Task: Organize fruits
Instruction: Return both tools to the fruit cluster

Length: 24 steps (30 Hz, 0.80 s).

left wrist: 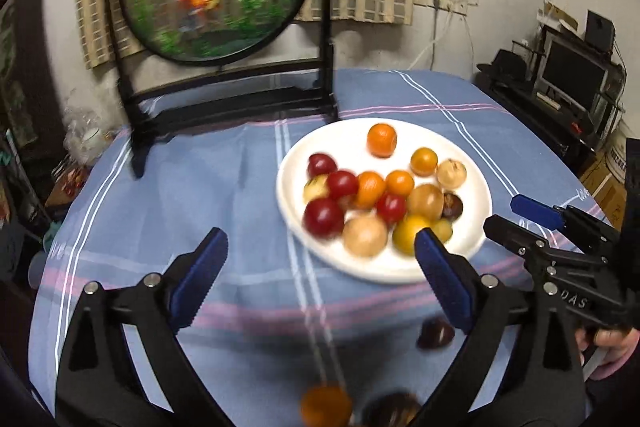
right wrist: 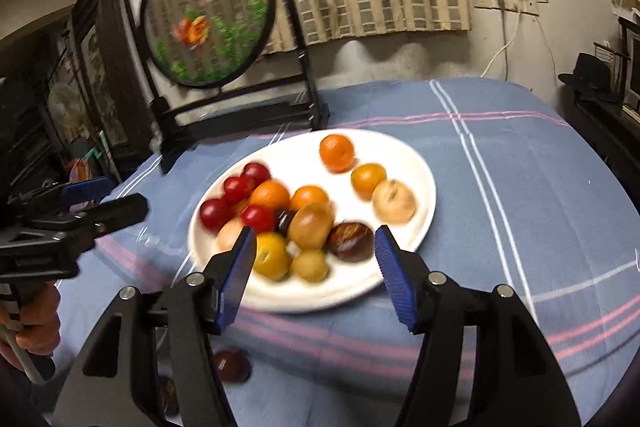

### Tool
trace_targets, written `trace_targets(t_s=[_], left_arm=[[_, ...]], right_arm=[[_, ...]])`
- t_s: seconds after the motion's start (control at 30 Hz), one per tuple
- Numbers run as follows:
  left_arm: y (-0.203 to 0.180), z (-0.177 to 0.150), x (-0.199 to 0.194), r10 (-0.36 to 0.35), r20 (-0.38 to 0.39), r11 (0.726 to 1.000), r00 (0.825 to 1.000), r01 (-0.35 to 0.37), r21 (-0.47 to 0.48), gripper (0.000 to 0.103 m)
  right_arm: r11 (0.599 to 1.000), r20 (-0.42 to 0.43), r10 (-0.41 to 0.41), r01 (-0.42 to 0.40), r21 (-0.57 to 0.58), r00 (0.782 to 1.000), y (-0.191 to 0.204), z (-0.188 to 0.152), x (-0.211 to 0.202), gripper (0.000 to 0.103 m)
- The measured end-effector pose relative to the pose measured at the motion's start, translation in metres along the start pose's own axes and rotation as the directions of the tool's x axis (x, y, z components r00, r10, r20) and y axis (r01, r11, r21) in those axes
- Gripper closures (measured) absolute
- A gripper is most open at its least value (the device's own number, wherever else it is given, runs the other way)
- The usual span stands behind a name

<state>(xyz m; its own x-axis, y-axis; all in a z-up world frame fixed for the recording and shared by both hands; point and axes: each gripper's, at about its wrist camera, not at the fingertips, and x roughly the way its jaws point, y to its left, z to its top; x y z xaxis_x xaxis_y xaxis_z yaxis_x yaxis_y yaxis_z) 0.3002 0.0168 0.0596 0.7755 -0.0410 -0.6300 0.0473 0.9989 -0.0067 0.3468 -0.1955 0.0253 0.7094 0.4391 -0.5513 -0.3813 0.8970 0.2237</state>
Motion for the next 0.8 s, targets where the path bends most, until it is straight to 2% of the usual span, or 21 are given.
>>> trace_targets(t_s=[0.2, 0.3, 0.37, 0.5, 0.8], left_arm=[[0.025, -0.059, -0.028, -0.027, 0.012, 0.994, 1.000, 0.028, -0.101, 0.004], [0.040, -0.084, -0.028, 0.002, -0.053, 0.987, 0.999, -0.010, -0.162, 0.004], [0.050, -0.088, -0.030, -0.001, -0.064, 0.982, 0.998, -0.011, -0.191, 0.004], [0.065, -0.093, -0.037, 0.063, -0.045, 0.966, 0.997, -0.072, -0.247, 0.004], [0.061, -0.092, -0.041, 0.032, -0.060, 0.968, 0.998, -0.045, -0.247, 0.004]], right_arm=[[0.996, -0.069, 0.010, -0.016, -0.087, 0.998, 0.030, -0.035, -0.015, 0.041], [0.991, -0.108, -0.011, -0.004, -0.135, 0.994, 0.045, -0.053, -0.018, 0.041], [0.990, -0.136, -0.007, -0.012, -0.142, 0.991, 0.050, -0.063, -0.018, 0.041], [0.982, -0.161, -0.009, -0.022, -0.188, 0.987, 0.063, -0.073, -0.015, 0.041], [0.980, -0.201, -0.008, -0.032, -0.197, 0.980, 0.065, -0.076, -0.007, 0.041]])
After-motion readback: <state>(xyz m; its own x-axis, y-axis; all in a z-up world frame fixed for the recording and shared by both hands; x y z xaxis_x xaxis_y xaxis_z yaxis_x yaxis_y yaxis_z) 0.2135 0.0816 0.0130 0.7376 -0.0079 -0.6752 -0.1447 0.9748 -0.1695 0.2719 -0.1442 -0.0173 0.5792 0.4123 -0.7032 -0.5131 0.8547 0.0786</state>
